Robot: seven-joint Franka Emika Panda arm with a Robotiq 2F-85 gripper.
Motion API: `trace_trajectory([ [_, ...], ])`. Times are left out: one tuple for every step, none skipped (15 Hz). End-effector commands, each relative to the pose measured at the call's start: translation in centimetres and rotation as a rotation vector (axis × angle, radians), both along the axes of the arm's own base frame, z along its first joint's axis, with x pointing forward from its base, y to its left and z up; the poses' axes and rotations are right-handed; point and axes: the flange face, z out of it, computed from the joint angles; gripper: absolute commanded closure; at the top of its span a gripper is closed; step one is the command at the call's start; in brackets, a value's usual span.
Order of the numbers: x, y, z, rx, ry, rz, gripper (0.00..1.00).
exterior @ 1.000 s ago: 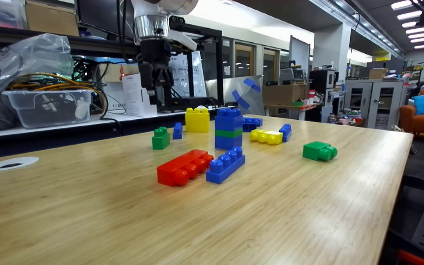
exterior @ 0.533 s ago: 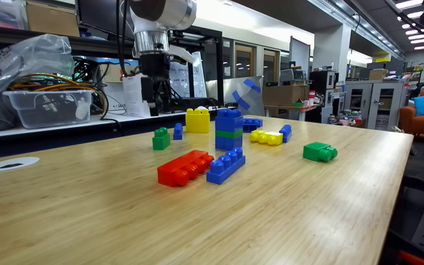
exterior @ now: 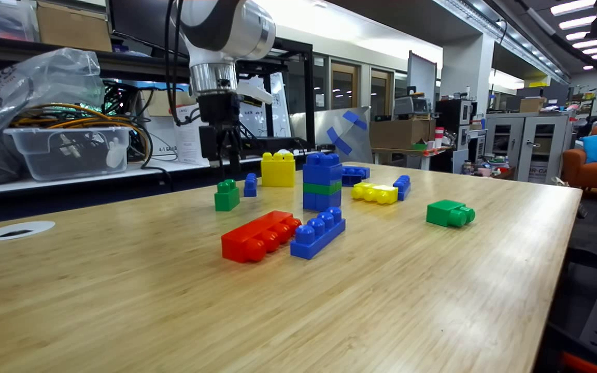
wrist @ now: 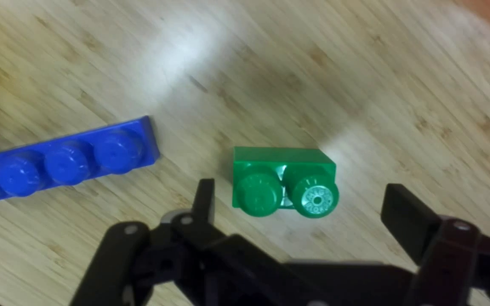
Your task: Put the green blocks on top of the stack
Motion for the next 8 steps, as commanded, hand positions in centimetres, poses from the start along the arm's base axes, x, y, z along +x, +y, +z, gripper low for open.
trace_trajectory([
  [0.8, 0.2, -0.9, 0.002, -0.012, 0.019, 0.0],
  [0.9, 0.3, -1.2, 0.004, -0.012, 0.022, 0.0],
  [0.9, 0.4, -1.7, 0.004, -0.01, 0.026, 0.0],
  [0.9, 0.5, -2.1, 0.007, -0.008, 0.027, 0.0],
  [0.9, 0.7, -2.5, 0.012, -0.005, 0.028, 0.0],
  [0.9, 0.9, -2.9, 0.016, -0.003, 0.028, 0.0],
  [0.8, 1.1, -3.4, 0.018, 0.0, 0.03, 0.0],
  [0.7, 1.3, -3.8, 0.019, 0.001, 0.032, 0.0],
])
